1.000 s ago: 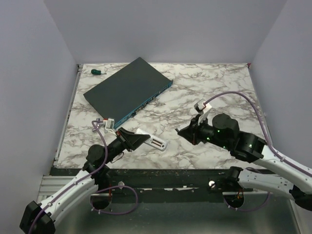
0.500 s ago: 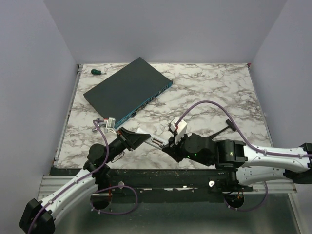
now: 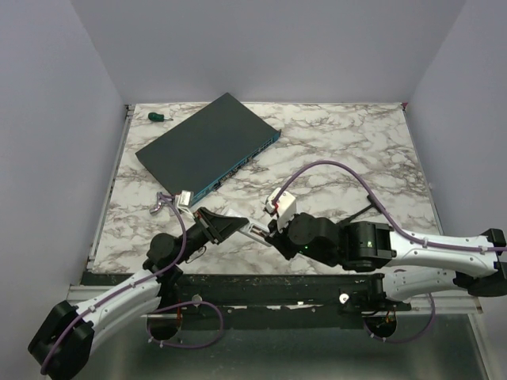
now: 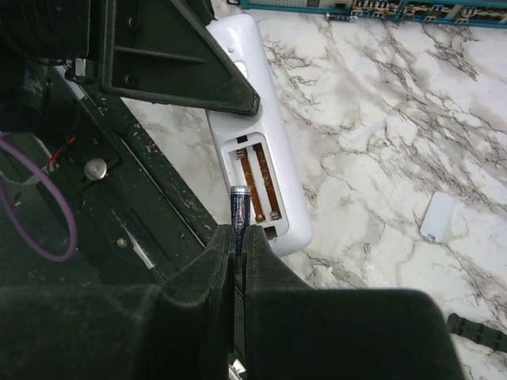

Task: Load the batteries into the remote control
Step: Load the battery into the remote control.

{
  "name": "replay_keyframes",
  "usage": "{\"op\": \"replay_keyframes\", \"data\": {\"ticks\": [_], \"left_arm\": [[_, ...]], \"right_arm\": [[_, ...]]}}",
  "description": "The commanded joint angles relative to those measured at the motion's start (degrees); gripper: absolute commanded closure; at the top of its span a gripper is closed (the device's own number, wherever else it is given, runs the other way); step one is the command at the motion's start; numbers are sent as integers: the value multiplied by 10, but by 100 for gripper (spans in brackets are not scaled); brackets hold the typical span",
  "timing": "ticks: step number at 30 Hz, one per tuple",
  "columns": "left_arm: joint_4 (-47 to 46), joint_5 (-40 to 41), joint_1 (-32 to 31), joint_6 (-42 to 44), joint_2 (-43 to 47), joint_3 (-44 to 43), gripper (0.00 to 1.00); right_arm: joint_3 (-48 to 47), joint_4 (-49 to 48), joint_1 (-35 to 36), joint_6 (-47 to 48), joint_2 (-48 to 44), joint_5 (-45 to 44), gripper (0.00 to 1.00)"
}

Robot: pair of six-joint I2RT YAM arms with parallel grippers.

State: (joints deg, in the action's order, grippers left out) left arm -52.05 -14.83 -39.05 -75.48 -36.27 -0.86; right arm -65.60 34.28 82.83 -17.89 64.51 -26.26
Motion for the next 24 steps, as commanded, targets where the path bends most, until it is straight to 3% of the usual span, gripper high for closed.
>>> {"op": "replay_keyframes", "data": {"ticks": [1,24], "left_arm": [[-96,11,-13,-26,-26,21,100],[2,38,-32,9,21,11,100]], "right_arm": [[-13,23,3,-2,3,-30,99],[-45,32,3,-4,53,-10,99]]}}
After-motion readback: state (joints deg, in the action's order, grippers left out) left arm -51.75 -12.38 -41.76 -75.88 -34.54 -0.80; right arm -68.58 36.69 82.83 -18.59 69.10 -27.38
